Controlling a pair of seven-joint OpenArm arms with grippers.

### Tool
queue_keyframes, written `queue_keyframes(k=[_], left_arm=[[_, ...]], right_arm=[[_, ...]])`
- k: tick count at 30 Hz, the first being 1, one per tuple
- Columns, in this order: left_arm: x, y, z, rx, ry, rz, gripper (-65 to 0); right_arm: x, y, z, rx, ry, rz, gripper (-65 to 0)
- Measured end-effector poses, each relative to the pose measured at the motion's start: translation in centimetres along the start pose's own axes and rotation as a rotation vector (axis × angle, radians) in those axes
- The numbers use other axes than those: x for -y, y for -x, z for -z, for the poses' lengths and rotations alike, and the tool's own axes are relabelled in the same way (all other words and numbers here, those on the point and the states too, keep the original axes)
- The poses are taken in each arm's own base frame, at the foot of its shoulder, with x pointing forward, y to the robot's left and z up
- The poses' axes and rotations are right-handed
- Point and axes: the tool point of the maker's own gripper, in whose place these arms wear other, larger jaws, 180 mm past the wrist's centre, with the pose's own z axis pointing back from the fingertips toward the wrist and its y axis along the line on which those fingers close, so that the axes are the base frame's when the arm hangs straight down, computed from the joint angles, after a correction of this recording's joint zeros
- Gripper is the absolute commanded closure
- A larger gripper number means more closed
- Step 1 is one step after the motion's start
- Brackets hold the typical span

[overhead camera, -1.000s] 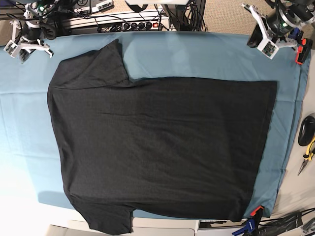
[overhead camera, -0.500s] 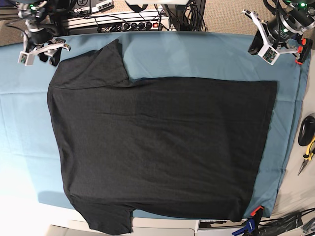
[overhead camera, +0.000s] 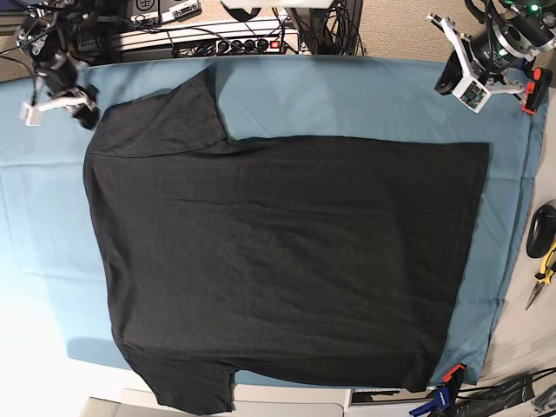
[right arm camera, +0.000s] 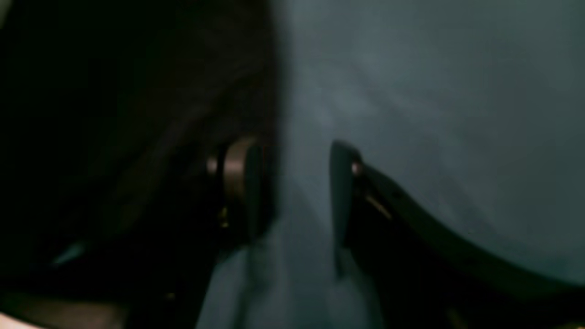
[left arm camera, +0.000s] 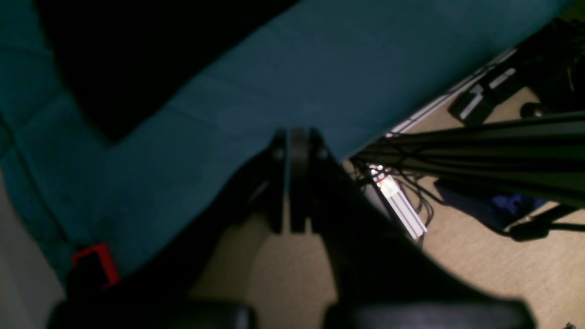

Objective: Fold the T-shirt properly
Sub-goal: 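Lower the right gripper onto the black shirt's shoulder corner and grasp, then lower the left gripper onto the other shoulder corner and grasp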

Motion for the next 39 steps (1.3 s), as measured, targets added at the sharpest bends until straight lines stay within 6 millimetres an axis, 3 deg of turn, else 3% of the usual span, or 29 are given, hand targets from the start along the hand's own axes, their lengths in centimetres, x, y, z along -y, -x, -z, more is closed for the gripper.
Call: queue_keyframes(k=[10, 13, 15, 18, 19, 24, 28, 31, 35, 39], left_arm=[[-0.3, 0.0, 0.0, -0.005, -0.016, 0.016, -1.7], [-0.3, 0.1, 0.0, -0.005, -0.017, 0.018, -8.2], [-0.6, 0.2, 0.0, -0.011, -0.034, 0.023, -13.2], [-2.0, 0.3, -0.1, -0.019, -0.111, 0.006, -16.4], [-2.6, 0.3, -0.1, -0.021, -0.143, 0.005, -16.4], [-5.8, -2.6, 0.9, 0.109, -0.268, -0.09, -16.4], [-8.9, 0.4, 3.9, 0.072, -0.302, -0.285, -16.4], [-10.9, 0.9, 5.5, 0.077, -0.309, -0.353, -16.4], [-13.2, -0.1, 5.9, 0.107, -0.343, -0.378, -16.4], [-15.9, -1.4, 4.7, 0.133, -0.435, -0.331, -16.4]], right_arm=[[-1.8, 1.6, 0.7, -0.053, -0.063, 0.004, -25.5], [-3.1, 2.3, 1.4, -0.082, -0.101, -0.02, -25.3], [-3.8, 2.6, 1.9, -0.096, -0.118, -0.036, -20.2], [-3.5, 2.9, 2.0, -0.107, -0.095, -0.057, -2.2], [-3.2, 2.9, 2.0, -0.108, -0.082, -0.065, 0.0], [-3.0, 2.9, 2.0, -0.108, -0.072, -0.074, 0.0], [-3.0, 2.9, 2.1, -0.106, -0.071, -0.075, 0.0], [-3.1, 2.9, 2.0, -0.106, -0.075, -0.084, 0.0], [-3.0, 2.9, 2.0, -0.107, -0.072, -0.088, 0.0], [-2.9, 3.0, 2.1, -0.111, -0.066, -0.103, 0.0]])
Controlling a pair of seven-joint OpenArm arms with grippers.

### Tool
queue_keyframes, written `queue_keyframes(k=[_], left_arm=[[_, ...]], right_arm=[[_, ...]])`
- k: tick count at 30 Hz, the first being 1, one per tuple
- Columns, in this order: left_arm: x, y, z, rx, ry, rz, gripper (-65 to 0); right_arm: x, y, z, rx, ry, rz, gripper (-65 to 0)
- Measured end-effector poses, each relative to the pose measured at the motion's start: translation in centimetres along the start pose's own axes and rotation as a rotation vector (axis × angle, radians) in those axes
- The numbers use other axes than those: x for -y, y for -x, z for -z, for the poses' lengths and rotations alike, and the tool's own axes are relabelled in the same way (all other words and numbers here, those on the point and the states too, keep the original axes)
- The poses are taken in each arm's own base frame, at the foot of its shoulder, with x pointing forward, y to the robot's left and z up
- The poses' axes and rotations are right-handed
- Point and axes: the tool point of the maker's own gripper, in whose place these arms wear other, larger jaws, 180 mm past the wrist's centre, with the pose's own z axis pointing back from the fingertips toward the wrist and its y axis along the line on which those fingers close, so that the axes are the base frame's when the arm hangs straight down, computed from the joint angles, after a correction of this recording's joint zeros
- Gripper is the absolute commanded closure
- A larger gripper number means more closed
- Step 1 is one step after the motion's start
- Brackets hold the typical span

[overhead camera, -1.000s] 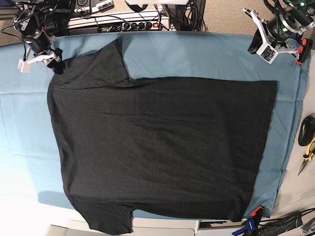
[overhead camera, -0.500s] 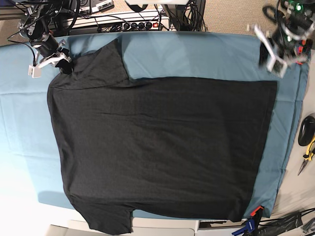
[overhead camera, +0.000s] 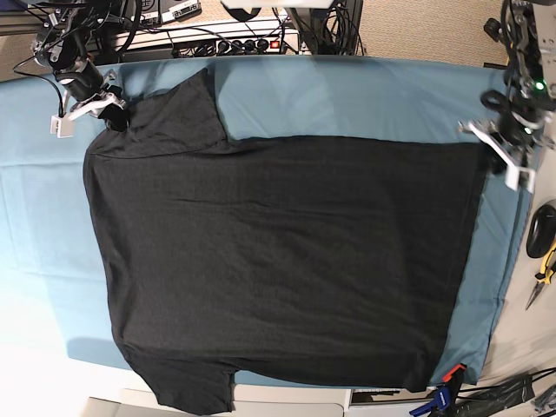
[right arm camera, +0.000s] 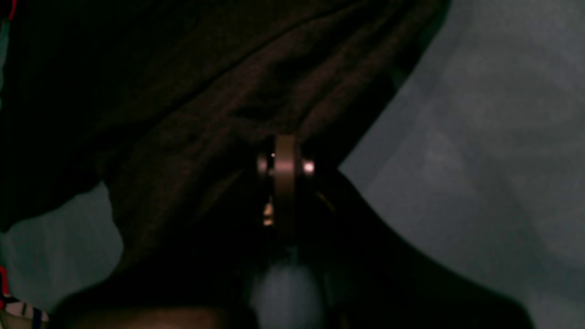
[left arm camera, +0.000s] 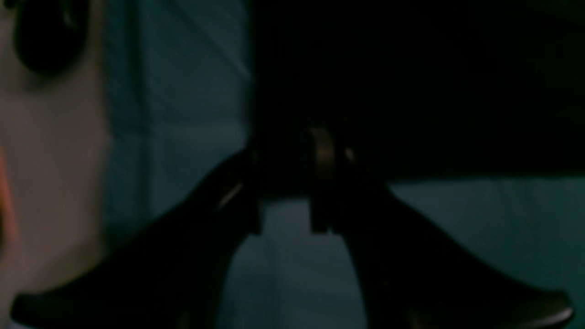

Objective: Fold the T-shirt properly
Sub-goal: 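Lower the left gripper onto the other shoulder corner and grasp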

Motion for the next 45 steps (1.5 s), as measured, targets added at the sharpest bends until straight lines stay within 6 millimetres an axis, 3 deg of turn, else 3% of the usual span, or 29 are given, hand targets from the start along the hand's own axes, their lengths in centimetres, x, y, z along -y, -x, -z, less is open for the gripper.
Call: queue_keyframes(k=[3, 7, 12, 15, 20, 25, 29, 37, 45], left_arm=[[-2.3, -0.2, -0.1, -0.017, -0.115, 0.088, -16.4], [-3.2, 0.4, -0.2, -0.034, -0.168, 0.075, -16.4], [-4.7, 4.1, 1.9, -0.134, -0.149, -0.063, -16.4], [-4.5, 5.1, 3.0, -0.165, -0.043, -0.213, -16.4], [-4.1, 3.0, 2.8, -0.104, 0.106, -0.362, -16.4], [-3.2, 3.8, 2.8, -0.127, 0.148, -0.376, -16.4], [-1.5, 5.9, 3.7, -0.152, 0.203, -0.46, -16.4], [-1.1, 6.0, 4.2, -0.13, 0.26, -0.529, -16.4], [0.7, 5.7, 3.6, -0.134, 0.368, -0.526, -16.4]], right_arm=[[0.0, -0.1, 0.0, 0.003, 0.004, -0.004, 0.0], [0.1, -0.2, 0.0, 0.009, 0.007, -0.006, 0.0], [0.1, -0.2, 0.0, 0.01, 0.008, -0.007, 0.0], [0.1, -0.2, 0.0, 0.011, 0.009, -0.007, 0.0], [0.1, -0.2, 0.0, 0.011, 0.009, -0.007, 0.0], [0.1, -0.2, 0.0, 0.011, 0.009, -0.007, 0.0], [0.1, -0.2, 0.0, 0.011, 0.008, -0.007, 0.0], [0.1, -0.2, 0.0, 0.011, 0.008, -0.007, 0.0], [0.1, -0.2, 0.0, 0.012, 0.009, -0.007, 0.0]])
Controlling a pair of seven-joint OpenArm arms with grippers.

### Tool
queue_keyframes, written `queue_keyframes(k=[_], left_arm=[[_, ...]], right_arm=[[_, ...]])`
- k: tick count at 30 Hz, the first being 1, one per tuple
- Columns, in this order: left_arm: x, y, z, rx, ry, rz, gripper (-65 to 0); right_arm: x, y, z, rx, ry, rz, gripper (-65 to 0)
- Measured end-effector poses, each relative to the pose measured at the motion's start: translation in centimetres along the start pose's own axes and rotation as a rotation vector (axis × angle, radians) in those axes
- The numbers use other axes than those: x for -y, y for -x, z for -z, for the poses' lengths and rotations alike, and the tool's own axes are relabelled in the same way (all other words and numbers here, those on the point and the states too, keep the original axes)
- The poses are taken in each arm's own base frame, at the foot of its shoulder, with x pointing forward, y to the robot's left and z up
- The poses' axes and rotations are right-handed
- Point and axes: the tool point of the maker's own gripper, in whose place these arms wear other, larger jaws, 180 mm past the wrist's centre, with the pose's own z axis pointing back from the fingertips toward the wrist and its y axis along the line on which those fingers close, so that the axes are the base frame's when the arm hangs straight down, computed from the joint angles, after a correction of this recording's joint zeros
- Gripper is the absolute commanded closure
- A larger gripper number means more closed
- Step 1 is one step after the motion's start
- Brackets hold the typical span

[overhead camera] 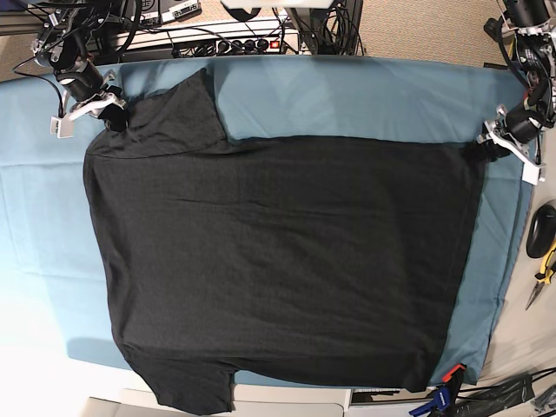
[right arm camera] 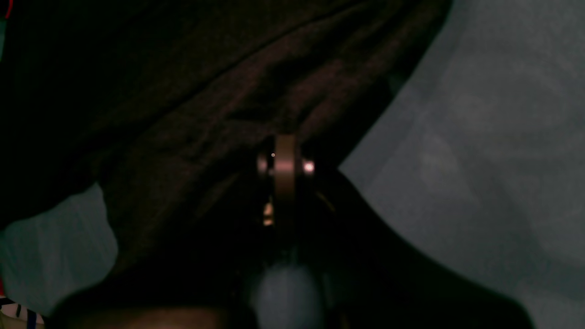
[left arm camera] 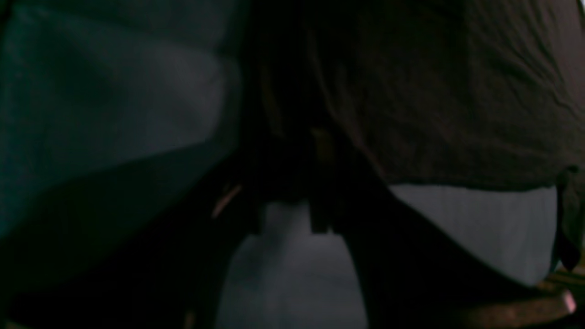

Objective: Fold the T-shirt properly
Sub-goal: 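Lower the left gripper onto the other shoulder corner and grasp, then lift the shirt with both grippers and pull it toward the arms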

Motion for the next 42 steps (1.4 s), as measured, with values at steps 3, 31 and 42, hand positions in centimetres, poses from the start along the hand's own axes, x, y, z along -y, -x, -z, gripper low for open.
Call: queue_keyframes(k=[3, 31, 42], left_arm=[[0.2, 0.1, 0.0, -0.001, 0.013, -0.009, -16.4], [-0.6, 0.3, -1.3, -0.079, 0.007, 0.065, 0.0], [-2.3, 2.6, -5.7, -0.12, 0.02, -0.004, 0.0]], right_arm=[[0.0, -0.2, 0.0, 0.009, 0.0, 0.0, 0.0], [0.0, -0.4, -0.3, 0.005, -0.013, -0.041, 0.0], [1.0, 0.5, -5.6, -0.151, 0.062, -0.274, 0.0]])
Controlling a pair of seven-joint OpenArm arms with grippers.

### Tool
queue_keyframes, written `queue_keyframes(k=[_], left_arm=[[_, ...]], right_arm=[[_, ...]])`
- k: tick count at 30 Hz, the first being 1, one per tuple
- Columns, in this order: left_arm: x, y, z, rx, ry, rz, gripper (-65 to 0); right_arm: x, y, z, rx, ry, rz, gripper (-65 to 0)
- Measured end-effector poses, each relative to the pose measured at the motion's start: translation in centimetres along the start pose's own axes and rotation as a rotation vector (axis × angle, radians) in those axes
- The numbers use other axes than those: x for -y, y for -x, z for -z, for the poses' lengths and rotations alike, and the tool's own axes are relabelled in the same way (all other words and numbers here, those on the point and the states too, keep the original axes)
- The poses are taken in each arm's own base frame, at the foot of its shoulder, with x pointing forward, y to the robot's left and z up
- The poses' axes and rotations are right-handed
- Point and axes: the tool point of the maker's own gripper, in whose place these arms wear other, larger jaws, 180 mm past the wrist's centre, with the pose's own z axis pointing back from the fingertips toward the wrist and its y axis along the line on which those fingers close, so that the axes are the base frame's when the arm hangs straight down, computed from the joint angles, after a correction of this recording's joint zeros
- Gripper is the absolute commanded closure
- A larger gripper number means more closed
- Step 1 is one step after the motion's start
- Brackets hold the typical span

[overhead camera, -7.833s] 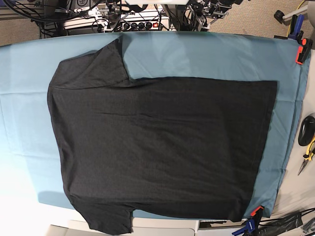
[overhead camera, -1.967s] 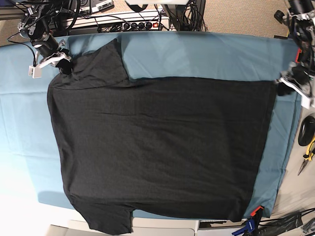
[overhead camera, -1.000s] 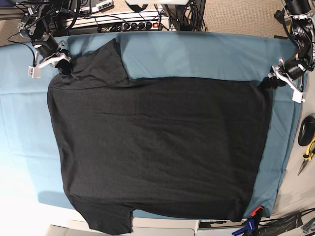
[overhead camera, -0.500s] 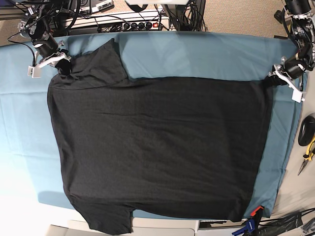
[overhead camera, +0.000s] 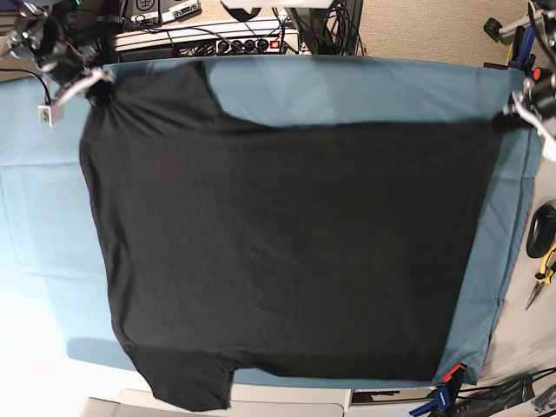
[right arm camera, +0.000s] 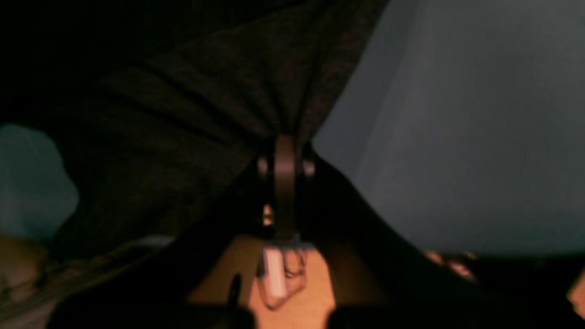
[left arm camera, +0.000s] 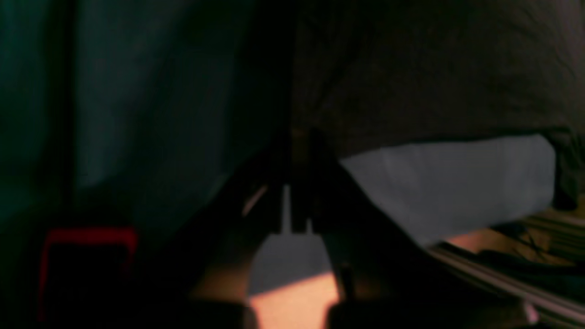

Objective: Fold the T-shirt properly
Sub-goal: 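Lift the shirt with both grippers and pull it toward the arms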

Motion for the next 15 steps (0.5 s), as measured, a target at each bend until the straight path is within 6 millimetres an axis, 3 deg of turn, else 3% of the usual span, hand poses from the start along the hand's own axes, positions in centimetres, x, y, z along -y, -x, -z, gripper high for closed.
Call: queue_keyframes(k=[5, 10, 15], left_arm=[[0.4, 2.5, -1.1, -0.045, 0.045, -0.034, 0.0], [0.8, 3.5, -2.3, -0.065, 0.045, -0.023, 0.0], [1.0, 5.5, -4.2, -0.121, 0.014, -0.008, 0.0]], right_arm=[[0.0, 1.5, -3.0, -0.045, 0.047, -0.065, 0.0], [2.2, 2.8, -7.0, -0.067, 0.135, -0.051, 0.0], [4.0, 3.8, -9.8, -0.089, 0.199, -0.021, 0.0]])
